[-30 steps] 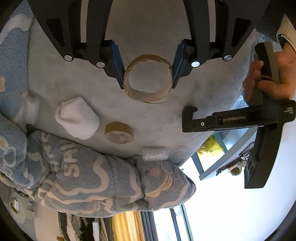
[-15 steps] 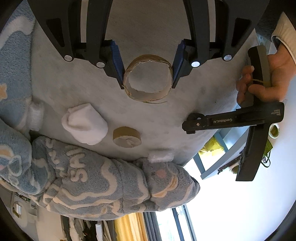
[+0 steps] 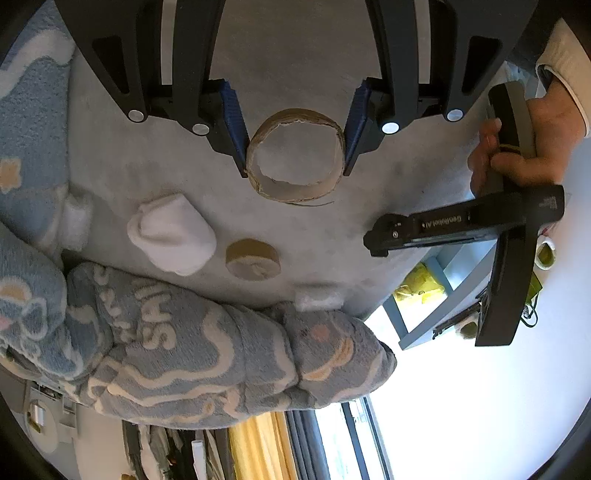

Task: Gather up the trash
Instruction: 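Grasp the black curved plastic piece with the left tool, then carry the tape roll and black piece over to the trash bin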

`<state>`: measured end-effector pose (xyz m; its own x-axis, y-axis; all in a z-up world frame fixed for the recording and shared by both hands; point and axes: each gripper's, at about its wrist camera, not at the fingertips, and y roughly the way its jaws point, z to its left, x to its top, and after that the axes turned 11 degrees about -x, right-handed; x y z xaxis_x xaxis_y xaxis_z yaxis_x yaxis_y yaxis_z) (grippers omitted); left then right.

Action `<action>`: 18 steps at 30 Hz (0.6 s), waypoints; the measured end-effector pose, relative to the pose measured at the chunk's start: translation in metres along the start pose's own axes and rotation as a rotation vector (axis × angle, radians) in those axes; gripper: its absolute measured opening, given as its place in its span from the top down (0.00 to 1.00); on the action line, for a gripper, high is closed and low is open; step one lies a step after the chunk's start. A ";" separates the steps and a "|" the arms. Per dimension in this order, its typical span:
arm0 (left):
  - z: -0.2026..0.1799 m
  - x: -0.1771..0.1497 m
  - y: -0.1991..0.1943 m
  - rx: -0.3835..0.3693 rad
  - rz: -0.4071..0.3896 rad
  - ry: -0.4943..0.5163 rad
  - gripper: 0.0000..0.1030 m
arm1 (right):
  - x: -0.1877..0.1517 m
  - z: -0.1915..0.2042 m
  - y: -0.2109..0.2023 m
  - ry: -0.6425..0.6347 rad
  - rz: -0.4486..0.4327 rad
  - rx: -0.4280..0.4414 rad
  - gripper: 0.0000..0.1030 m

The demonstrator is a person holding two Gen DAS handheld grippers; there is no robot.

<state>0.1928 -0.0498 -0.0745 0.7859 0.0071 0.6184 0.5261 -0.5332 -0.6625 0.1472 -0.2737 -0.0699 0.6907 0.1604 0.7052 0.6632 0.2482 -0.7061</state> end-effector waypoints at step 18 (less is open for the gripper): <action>0.037 0.001 -0.073 -0.007 -0.048 0.010 0.80 | 0.030 0.075 0.014 -0.076 -0.006 0.048 0.53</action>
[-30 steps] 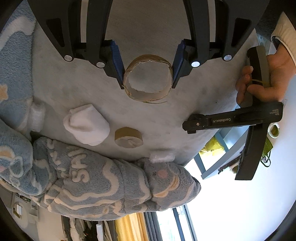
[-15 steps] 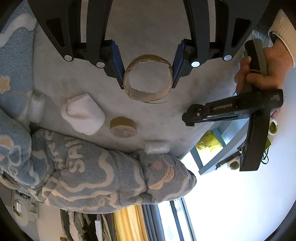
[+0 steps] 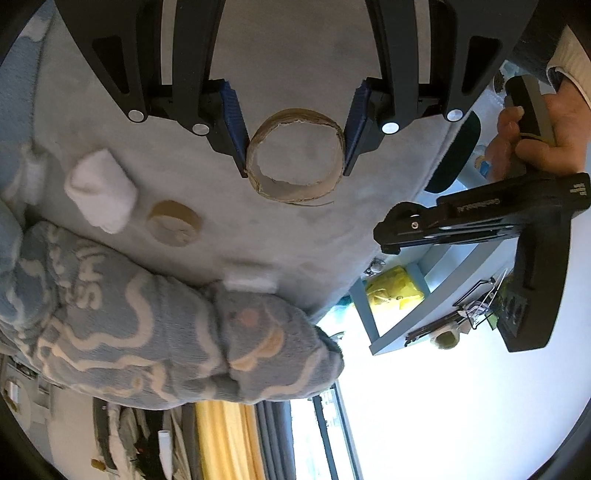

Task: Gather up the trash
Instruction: 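Carry the tape roll and black piece over to the trash bin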

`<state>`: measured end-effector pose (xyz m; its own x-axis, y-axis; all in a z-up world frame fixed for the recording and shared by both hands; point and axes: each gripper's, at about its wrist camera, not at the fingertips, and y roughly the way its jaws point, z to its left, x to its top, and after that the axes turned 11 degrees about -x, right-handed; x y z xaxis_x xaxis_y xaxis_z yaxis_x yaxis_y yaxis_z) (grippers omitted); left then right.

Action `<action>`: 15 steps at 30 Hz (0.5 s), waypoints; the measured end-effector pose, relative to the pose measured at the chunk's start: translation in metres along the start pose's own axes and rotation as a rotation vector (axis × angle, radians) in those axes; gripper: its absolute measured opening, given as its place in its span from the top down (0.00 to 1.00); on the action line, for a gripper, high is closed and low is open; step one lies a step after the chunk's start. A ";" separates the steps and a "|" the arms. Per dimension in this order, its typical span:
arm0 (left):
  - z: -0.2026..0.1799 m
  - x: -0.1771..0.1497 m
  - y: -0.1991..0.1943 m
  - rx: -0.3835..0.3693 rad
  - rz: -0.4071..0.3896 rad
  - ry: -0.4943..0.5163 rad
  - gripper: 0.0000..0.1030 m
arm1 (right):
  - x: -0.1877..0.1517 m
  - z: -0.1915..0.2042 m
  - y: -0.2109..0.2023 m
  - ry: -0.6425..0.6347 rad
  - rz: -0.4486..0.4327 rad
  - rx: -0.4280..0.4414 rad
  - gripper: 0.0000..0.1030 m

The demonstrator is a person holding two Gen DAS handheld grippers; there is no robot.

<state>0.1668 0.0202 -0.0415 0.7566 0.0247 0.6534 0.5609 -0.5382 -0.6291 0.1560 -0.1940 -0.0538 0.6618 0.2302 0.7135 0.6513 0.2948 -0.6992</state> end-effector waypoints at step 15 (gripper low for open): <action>0.050 -0.012 -0.058 0.080 -0.014 -0.008 0.80 | 0.022 0.076 0.023 -0.085 0.009 0.065 0.53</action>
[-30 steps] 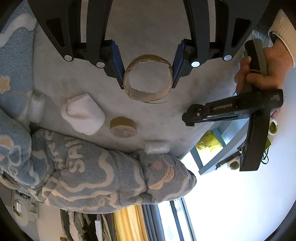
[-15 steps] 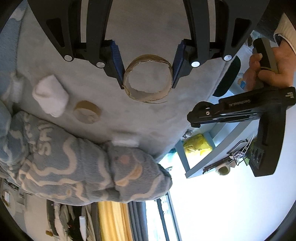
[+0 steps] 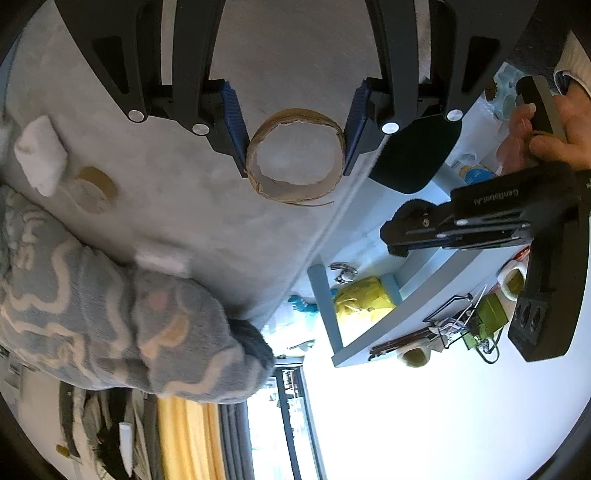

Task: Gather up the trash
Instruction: 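Carry the tape roll and black piece over to the trash bin, then open the left tool over the bin to drop the black piece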

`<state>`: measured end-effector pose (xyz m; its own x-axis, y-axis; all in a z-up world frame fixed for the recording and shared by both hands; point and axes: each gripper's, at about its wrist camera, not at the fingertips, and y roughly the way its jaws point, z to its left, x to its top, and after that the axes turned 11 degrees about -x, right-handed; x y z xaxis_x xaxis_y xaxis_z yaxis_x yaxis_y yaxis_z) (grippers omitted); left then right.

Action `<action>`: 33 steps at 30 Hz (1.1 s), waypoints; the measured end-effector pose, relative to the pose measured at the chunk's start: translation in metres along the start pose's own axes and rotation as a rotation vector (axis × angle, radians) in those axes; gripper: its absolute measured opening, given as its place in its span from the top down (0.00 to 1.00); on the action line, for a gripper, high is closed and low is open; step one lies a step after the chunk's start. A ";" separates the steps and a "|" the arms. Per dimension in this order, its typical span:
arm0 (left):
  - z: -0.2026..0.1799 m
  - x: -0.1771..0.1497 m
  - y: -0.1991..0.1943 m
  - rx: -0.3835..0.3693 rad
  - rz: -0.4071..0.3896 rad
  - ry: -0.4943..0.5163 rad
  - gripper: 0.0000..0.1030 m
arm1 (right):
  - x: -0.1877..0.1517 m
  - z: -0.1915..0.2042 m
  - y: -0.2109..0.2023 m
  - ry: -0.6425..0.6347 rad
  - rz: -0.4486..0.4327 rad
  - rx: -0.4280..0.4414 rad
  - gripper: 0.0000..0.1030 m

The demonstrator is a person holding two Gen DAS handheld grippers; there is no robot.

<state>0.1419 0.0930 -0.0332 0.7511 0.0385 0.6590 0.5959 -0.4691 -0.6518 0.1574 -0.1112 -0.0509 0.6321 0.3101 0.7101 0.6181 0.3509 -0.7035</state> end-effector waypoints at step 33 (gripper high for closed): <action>0.145 -0.080 -0.047 0.112 0.231 -0.160 0.80 | 0.038 0.155 0.060 -0.132 0.043 0.128 0.53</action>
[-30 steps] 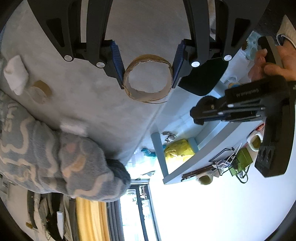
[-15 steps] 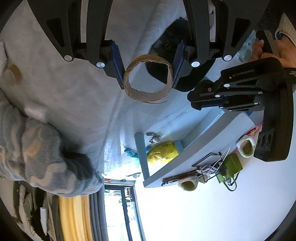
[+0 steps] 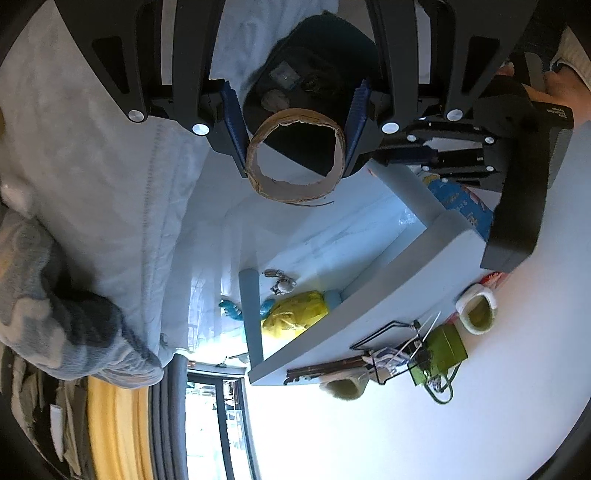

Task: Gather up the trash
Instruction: 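Open the left tool over the bin to drop the black piece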

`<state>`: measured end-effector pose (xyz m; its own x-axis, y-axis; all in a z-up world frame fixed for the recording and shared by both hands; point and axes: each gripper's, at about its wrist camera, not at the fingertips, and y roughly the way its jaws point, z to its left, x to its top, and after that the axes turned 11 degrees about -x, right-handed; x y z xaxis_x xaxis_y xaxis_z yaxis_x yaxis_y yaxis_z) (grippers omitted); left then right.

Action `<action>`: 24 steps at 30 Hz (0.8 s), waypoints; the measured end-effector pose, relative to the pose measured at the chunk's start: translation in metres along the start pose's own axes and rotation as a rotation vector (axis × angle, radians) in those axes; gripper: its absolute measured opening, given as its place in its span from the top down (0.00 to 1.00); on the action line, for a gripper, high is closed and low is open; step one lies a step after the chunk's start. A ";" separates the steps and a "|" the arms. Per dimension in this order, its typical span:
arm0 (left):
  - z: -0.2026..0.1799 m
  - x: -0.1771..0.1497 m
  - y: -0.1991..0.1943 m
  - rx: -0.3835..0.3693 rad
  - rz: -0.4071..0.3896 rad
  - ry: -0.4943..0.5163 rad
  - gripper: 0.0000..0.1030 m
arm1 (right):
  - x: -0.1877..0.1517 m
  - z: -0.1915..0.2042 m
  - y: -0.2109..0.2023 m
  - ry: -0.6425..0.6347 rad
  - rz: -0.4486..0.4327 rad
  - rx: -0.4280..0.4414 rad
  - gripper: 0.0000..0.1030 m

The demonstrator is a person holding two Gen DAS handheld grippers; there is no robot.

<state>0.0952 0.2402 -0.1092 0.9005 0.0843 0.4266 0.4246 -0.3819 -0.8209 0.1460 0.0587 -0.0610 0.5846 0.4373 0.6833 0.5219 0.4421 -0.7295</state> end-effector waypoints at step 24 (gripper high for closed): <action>0.043 -0.025 -0.005 -0.022 0.075 -0.075 0.57 | 0.001 0.039 0.039 -0.056 0.070 0.000 0.53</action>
<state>0.0748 0.2799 -0.1319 0.9344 0.1229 0.3343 0.3546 -0.4096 -0.8405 0.1423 0.1065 -0.0877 0.5838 0.5102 0.6316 0.4811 0.4093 -0.7753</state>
